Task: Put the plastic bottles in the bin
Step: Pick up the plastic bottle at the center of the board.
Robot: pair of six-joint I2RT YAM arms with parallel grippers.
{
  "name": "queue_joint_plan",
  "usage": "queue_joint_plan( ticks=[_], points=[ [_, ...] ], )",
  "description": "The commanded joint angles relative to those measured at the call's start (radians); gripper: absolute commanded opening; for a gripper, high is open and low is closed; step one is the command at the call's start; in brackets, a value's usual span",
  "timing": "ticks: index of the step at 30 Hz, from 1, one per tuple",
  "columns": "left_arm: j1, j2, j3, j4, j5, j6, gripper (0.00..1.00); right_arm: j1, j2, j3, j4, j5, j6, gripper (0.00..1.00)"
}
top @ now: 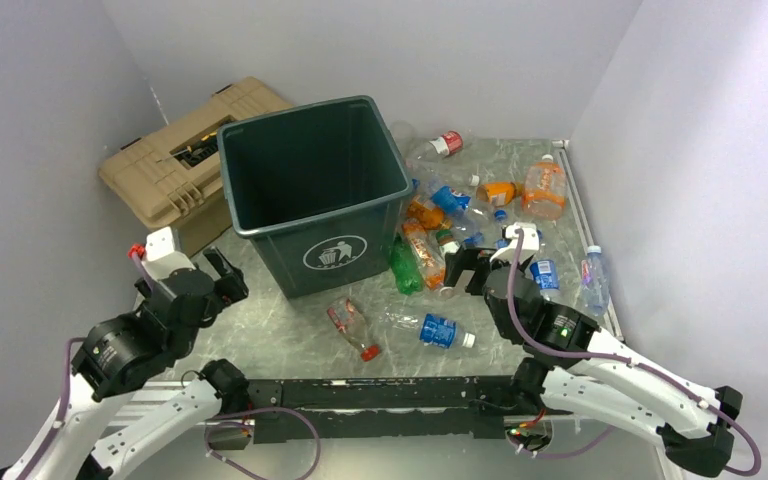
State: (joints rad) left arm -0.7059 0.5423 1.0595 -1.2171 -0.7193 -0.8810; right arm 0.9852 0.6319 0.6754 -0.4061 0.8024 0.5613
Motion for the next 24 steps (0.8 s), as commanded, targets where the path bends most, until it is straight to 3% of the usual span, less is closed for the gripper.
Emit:
queue_joint_plan(
  ticks=[1, 12, 19, 24],
  points=[
    [0.002, -0.053, -0.003, 0.013, 0.011, 0.004, 1.00, 0.001, 0.000, 0.023, -0.017, -0.012, -0.005, 1.00],
    [0.002, -0.305, -0.061, 0.091, 0.046, 0.154, 1.00, 0.002, 0.069, 0.020, -0.029, -0.199, -0.082, 0.96],
    [0.003, -0.291, -0.070, 0.105, 0.079, 0.119, 1.00, 0.001, 0.197, 0.008, -0.075, -0.257, 0.029, 0.91],
    [0.002, -0.265, -0.100, 0.164, 0.166, 0.098, 0.99, 0.000, 0.207, -0.047, -0.066, -0.278, 0.078, 0.81]
  ],
)
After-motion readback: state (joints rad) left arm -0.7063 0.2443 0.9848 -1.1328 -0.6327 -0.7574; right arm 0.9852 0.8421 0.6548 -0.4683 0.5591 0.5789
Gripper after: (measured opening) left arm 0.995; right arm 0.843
